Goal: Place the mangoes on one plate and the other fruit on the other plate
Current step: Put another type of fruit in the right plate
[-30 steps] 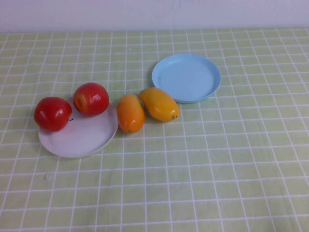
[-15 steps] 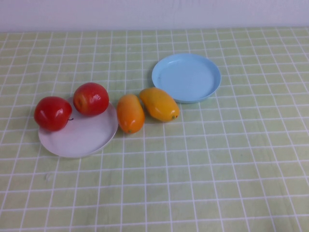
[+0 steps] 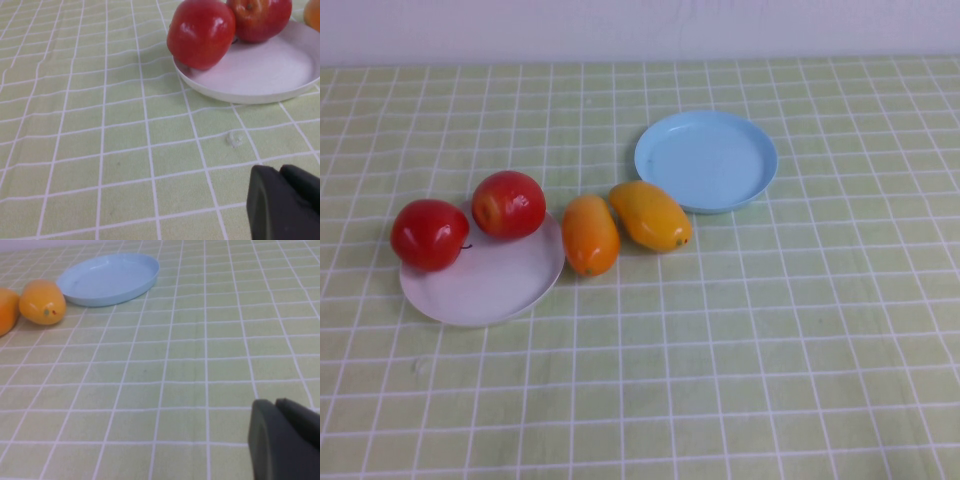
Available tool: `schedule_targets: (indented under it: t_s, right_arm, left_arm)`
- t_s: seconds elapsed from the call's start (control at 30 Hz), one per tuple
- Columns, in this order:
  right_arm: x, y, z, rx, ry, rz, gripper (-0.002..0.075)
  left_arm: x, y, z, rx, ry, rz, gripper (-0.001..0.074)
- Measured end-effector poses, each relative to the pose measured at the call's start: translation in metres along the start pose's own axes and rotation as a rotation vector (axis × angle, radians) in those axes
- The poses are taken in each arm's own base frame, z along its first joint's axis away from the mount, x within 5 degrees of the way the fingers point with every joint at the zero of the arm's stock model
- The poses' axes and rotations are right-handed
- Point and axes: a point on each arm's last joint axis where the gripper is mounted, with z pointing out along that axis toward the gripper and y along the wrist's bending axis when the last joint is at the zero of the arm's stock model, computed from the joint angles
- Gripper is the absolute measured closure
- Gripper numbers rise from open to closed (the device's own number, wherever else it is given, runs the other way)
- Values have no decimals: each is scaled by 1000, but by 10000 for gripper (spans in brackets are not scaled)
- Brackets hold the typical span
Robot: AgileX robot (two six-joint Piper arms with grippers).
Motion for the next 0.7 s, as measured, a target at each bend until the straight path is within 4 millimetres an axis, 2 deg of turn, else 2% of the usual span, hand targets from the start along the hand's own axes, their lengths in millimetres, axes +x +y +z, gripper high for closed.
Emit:
schedule_targets:
  t_s: [0.2, 0.47, 0.57, 0.7]
  right_arm:
    - [-6, -2, 0, 16, -71, 31, 742]
    - [-24, -4, -3, -18, -267, 450, 743]
    - [-26, -5, -4, -16, -297, 516, 742]
    - [-27, 1, -5, -74, -254, 542, 742]
  left_arm:
    - [0, 0, 0, 0, 0, 0, 731]
    - [0, 0, 0, 0, 0, 0, 731]
    - [0, 0, 0, 0, 0, 0, 731]
    - [0, 0, 0, 0, 0, 0, 731]
